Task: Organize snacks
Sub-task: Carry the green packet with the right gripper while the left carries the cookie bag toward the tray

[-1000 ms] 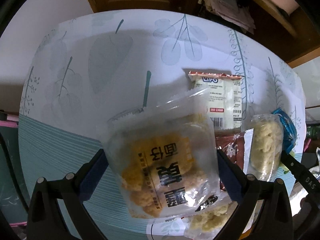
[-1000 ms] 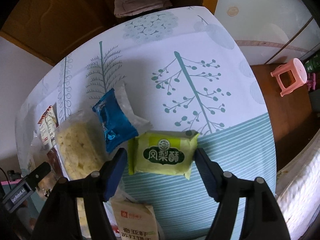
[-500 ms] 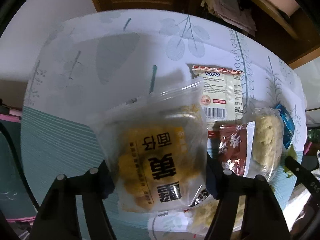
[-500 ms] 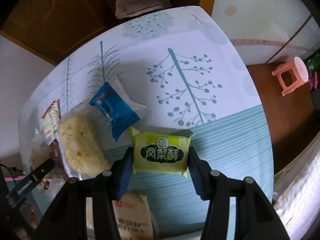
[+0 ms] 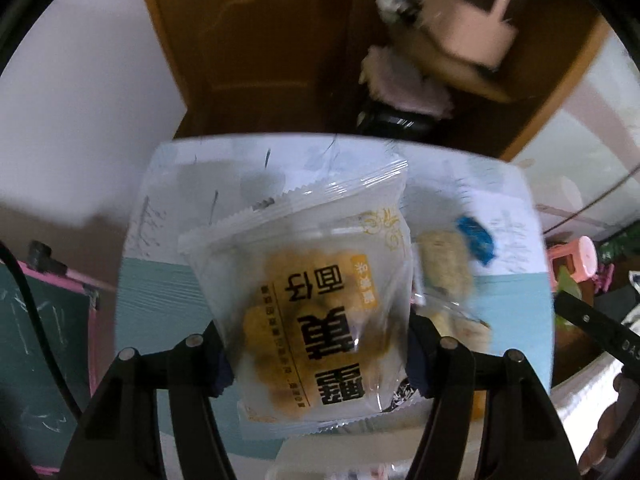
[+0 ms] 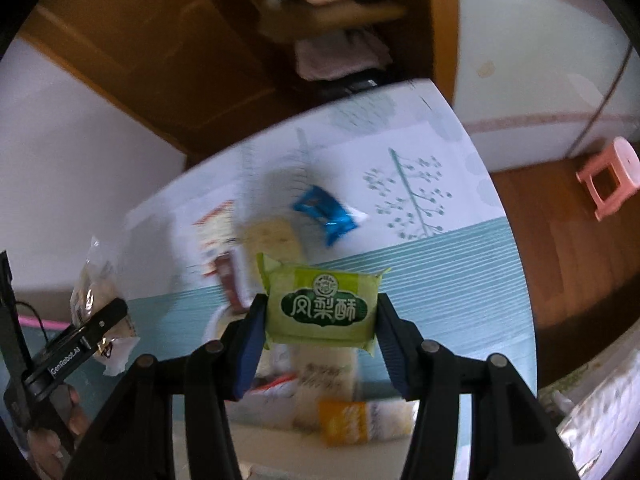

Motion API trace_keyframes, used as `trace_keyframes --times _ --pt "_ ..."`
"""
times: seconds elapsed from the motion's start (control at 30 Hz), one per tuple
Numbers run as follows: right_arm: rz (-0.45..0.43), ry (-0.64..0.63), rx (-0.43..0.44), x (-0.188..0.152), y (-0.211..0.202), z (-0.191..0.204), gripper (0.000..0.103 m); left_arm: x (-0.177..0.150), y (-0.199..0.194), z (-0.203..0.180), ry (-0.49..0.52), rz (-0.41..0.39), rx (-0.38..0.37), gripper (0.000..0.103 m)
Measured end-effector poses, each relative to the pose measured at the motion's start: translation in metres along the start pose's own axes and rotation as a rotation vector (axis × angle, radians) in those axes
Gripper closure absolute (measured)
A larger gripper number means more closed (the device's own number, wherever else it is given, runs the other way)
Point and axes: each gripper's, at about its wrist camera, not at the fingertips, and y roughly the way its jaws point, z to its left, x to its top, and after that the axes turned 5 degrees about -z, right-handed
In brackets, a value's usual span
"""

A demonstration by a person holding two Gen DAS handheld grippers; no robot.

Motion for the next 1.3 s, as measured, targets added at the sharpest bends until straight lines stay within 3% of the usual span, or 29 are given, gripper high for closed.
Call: trace_keyframes --times 0.3,0.47,0.6,0.7,1.0,1.3 --pt "-0.153 -0.161 0.127 -0.047 -0.099 0.042 0.051 -0.047 -0.119 0.001 0.065 -0.158 -0.062 0.038" --pt "-0.205 -0.215 0.173 -0.085 -0.142 0.052 0.050 -0.086 -0.156 0.000 0.068 -0.200 -0.086 0.038" --pt "-0.226 -0.278 0.160 -0.112 -0.161 0.058 0.050 -0.124 -0.173 -0.005 0.087 -0.230 -0.061 0.038" --pt "-0.223 -0.304 0.168 -0.132 -0.167 0.056 0.050 -0.148 -0.174 -0.007 0.096 -0.224 -0.037 0.038" --pt "-0.163 -0.367 0.137 -0.189 -0.161 0.051 0.050 -0.207 -0.141 -0.008 0.107 -0.097 -0.016 0.038" --pt "-0.043 -0.358 0.100 -0.224 -0.130 0.036 0.050 -0.234 -0.124 -0.010 0.135 -0.027 0.006 0.038"
